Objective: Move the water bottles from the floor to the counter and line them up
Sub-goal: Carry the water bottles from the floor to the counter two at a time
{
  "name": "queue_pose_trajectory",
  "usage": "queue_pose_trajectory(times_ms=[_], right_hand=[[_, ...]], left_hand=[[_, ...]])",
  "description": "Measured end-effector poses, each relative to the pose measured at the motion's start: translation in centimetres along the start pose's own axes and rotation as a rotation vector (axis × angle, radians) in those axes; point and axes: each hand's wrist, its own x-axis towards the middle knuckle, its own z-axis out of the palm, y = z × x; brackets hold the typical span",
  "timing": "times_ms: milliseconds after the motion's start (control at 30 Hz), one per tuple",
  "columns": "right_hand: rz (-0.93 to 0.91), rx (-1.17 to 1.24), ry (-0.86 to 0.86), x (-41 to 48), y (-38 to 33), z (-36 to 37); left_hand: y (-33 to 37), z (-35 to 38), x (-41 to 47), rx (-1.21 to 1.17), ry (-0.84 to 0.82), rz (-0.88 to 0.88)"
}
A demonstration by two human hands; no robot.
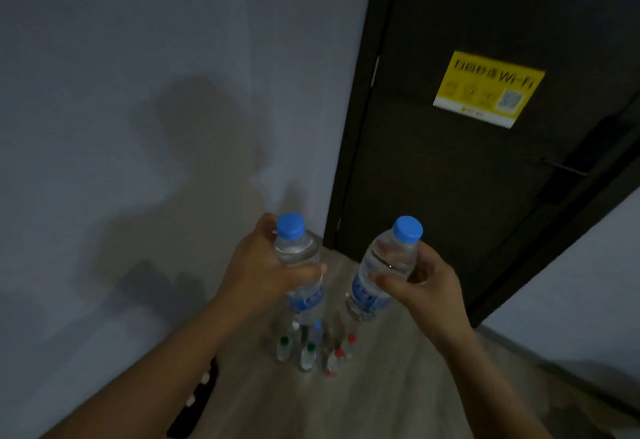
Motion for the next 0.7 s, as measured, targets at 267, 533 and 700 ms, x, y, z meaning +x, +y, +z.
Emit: queue_pose_trajectory(times_ms=[267, 533, 700], right_hand=[[-0.221, 0.059, 0.116, 3.0, -10.0, -1.2], [-0.436, 0.103, 0.232, 4.7, -16.7, -0.8], [-0.541, 0.176, 0.195, 6.2, -18.7, -0.1]], left_hand=[[9.6, -5.6, 3.8, -0.039, 0.028, 0.179], [14.5, -9.1, 5.0, -0.113, 0.104, 0.261], [15.8, -9.9, 4.8, -0.152, 0.156, 0.261]])
